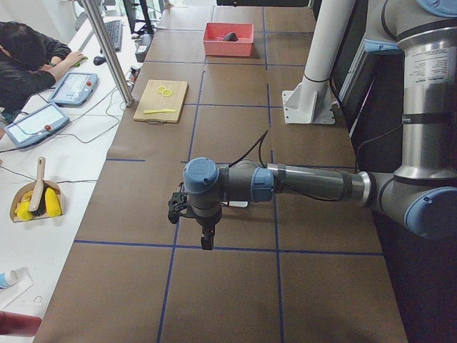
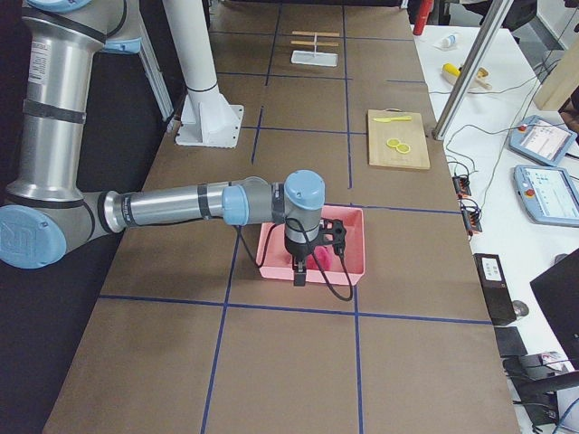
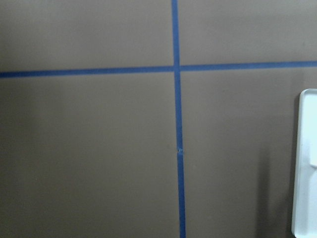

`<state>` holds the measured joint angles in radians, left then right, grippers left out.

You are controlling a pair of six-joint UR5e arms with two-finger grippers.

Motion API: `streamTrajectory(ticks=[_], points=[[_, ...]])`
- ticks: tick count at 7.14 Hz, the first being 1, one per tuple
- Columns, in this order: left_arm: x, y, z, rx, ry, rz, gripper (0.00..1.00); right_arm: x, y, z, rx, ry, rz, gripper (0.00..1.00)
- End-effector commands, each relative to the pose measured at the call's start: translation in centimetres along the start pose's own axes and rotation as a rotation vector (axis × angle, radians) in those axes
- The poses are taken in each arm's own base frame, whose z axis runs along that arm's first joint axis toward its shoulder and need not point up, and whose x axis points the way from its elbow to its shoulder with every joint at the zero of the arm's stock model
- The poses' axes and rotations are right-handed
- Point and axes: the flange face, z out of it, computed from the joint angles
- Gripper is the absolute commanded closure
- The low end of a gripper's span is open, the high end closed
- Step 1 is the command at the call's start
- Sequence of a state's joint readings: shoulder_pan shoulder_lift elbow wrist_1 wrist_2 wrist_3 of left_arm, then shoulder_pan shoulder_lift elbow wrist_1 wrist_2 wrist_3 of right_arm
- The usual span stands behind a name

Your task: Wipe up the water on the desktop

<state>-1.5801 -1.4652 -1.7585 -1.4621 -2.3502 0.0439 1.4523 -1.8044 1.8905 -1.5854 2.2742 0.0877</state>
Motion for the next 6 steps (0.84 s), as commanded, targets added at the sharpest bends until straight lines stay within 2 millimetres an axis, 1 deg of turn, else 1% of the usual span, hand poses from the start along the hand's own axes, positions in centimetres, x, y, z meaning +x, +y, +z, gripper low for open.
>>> streamTrajectory(ticks=[1,3,5,6], points=[[0.2,0.3,-0.1,0.005,0.003,0.004,0.00,2.1,1.8,2.2,0.000,-0.002,0.009,0.00],[0.3,0.3,-0.3,0.009,0.001,0.011,0.00,2.1,1.8,2.2,0.001,-0.004,0.007,0.00],[0.5,0.2,-0.4,0.012,-0.001,0.018,0.00,1.6,1.4,1.7,0.014,-0.009,-0.004,0.00],[0.4,0.2,-0.4,0.013,0.005,0.018,0.00,0.3,1.3,0.4,0.029,-0.045,-0.021,0.00]])
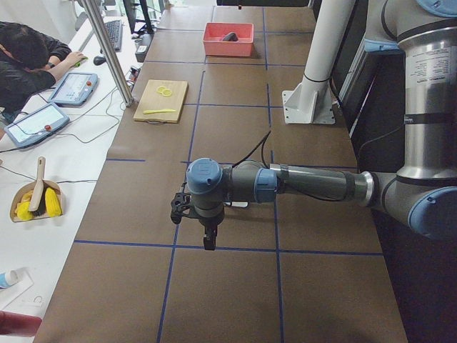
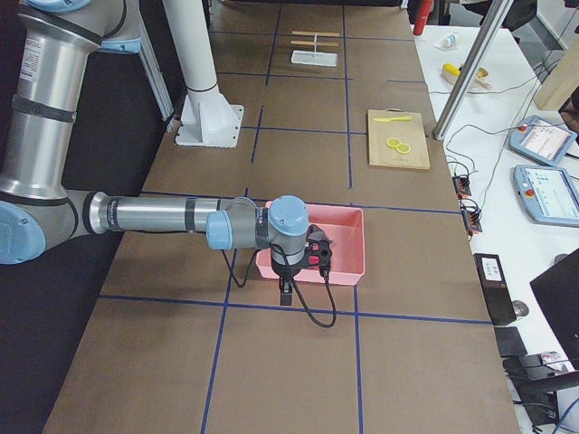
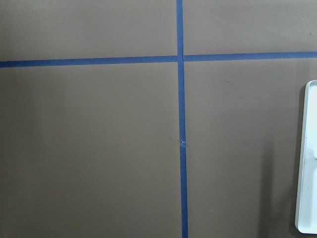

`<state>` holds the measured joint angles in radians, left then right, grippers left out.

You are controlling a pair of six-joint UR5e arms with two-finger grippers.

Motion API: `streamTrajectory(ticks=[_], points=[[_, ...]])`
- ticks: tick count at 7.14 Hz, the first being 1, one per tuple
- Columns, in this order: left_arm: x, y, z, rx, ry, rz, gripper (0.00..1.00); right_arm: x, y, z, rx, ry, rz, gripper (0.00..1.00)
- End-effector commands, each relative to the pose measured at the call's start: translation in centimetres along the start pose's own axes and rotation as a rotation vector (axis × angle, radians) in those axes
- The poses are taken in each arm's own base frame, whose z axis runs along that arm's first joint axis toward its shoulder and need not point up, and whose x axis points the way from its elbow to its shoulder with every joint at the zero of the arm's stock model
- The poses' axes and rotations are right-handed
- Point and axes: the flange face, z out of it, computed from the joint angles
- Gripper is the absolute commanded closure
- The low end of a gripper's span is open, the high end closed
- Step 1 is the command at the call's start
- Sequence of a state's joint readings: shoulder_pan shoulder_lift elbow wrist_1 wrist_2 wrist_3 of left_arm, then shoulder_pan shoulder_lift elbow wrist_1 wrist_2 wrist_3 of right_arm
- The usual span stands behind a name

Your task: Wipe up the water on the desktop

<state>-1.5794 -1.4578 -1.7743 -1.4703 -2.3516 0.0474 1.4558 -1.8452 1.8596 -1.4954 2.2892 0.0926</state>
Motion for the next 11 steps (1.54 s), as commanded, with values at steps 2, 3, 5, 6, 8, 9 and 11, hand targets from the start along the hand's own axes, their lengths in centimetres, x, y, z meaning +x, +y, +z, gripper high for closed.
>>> streamTrajectory(ticks=[2,3,5,6,8,9,11], points=[[0.03,0.01,0.08,-0.001,0.005,0.002,0.00,-1.24,-0.12,-1.97,0.028,-0.030,-0.018,0.00],[-0.07,0.03,0.18,-0.003,0.005,0.000,0.00,-1.04,-0.08,-1.68,0.027,-0.028,-0.007,0.00],[-0.18,0.04,0.29,-0.005,0.005,-0.002,0.00,-0.56,0.06,-1.10,0.017,-0.031,0.003,0.00],[-0.23,0.05,0.34,-0.006,0.005,-0.004,0.00,-0.57,0.06,-1.10,0.017,-0.032,0.005,0.00],[-0.28,0.06,0.40,-0.007,0.005,-0.005,0.00,-0.57,0.06,-1.10,0.017,-0.032,0.003,0.00],[-0.33,0.05,0.44,-0.008,0.005,-0.005,0.00,-0.57,0.06,-1.10,0.017,-0.032,0.005,0.00],[-0.37,0.13,0.49,-0.009,0.005,-0.006,0.00,-0.52,0.07,-1.04,0.016,-0.032,0.004,0.00]])
